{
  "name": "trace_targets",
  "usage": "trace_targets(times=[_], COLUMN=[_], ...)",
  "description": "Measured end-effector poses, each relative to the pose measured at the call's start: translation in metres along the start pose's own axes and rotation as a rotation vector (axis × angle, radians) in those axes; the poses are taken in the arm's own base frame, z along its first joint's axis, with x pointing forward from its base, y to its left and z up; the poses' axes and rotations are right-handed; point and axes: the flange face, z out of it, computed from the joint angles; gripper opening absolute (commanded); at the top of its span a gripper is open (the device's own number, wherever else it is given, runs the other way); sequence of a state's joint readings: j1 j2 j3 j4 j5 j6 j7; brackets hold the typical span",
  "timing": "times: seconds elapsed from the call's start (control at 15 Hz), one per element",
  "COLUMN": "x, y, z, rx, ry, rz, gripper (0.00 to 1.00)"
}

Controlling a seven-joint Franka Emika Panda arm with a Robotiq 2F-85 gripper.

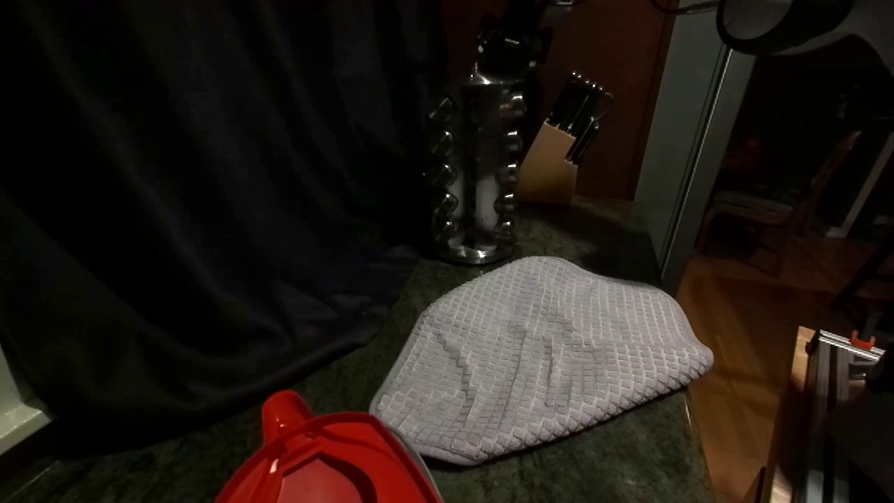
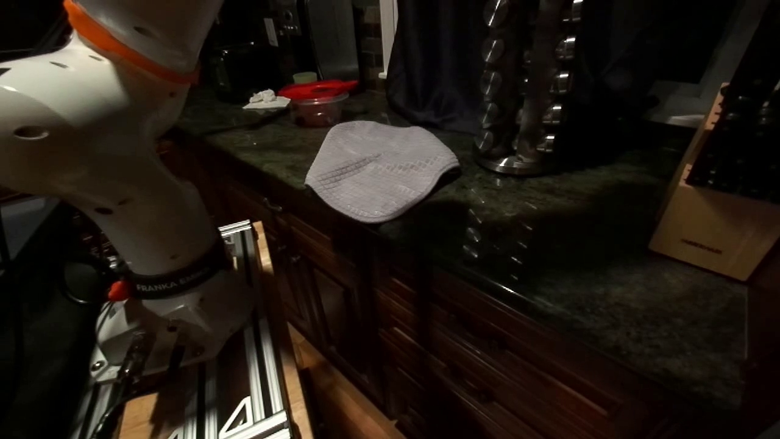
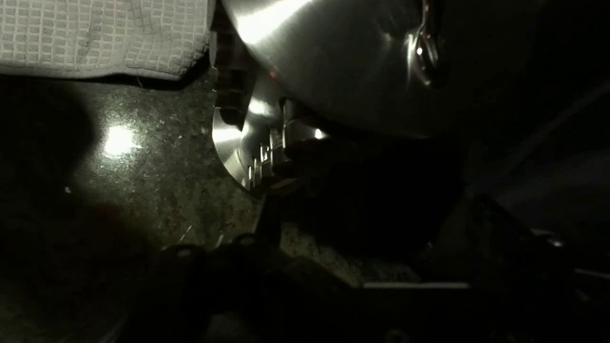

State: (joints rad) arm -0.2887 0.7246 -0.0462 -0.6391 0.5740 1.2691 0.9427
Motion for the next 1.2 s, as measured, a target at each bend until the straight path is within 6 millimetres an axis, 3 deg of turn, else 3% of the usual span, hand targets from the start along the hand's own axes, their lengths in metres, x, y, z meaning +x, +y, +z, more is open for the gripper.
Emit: trace_targets(times=[0.6, 1.2], x=[0.021, 0.018], y=[0.009, 0.014], z=[0.044, 0.068], rx=[-0.138, -0.221], ry=[-0.046, -0.153], rz=[0.038, 0.048], gripper=[1.0, 1.0])
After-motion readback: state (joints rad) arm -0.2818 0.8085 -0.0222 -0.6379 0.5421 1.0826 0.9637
